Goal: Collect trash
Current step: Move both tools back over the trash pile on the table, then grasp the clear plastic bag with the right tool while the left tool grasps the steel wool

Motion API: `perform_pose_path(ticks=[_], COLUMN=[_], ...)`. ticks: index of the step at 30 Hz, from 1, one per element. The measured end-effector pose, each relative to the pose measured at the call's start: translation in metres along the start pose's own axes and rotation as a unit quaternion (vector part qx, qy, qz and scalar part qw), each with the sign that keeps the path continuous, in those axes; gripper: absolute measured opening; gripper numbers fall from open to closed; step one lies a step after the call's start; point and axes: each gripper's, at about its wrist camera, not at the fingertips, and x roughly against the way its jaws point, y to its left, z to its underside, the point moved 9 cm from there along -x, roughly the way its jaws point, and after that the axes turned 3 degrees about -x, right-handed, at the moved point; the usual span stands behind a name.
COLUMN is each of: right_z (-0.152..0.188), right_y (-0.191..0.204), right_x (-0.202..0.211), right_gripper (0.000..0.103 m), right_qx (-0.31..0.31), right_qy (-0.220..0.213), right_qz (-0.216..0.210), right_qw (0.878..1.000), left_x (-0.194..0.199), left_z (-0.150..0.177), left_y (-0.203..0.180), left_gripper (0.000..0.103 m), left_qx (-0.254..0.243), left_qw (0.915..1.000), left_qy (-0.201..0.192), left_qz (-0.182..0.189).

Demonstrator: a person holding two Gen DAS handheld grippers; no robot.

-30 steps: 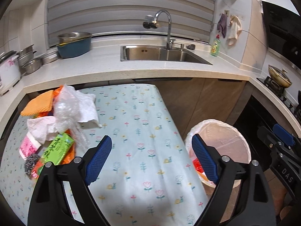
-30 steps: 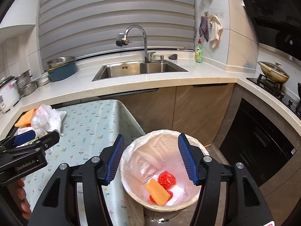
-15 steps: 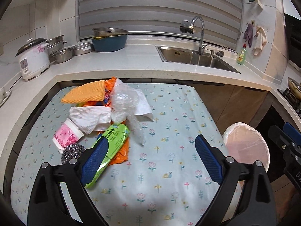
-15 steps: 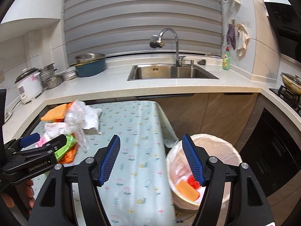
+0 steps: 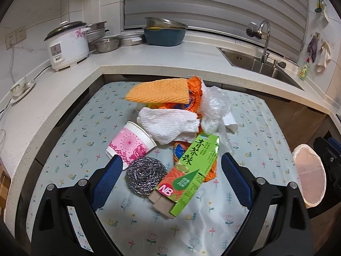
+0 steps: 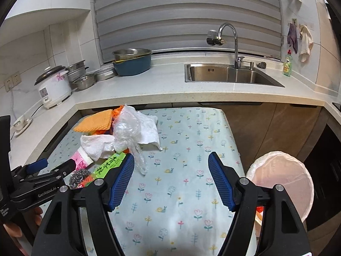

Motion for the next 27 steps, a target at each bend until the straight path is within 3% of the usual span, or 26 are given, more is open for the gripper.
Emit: perform_pose_path(ticks=[14, 27], right_z=[-0.013, -0.010], right_y=[0.073, 0.090], right_x=[-0.086, -0.163], right_gripper=[0.073, 0.073], right_qx=[0.026, 0.026], right_qy=[0.038, 0.077], right_qz=[-0.028, -0.024], right_qw=[0.999, 0.996], left_x=[-0.046, -0.088], left_z=[0.011, 0.022], left_y=[0.062, 0.077], left_gripper=[0.090, 0.090], left_qx=[0.032, 0.056], left_qw=[0.9984, 0.9949], left_qy=[0.044, 0.083], left_qz=[-0.016, -0.007])
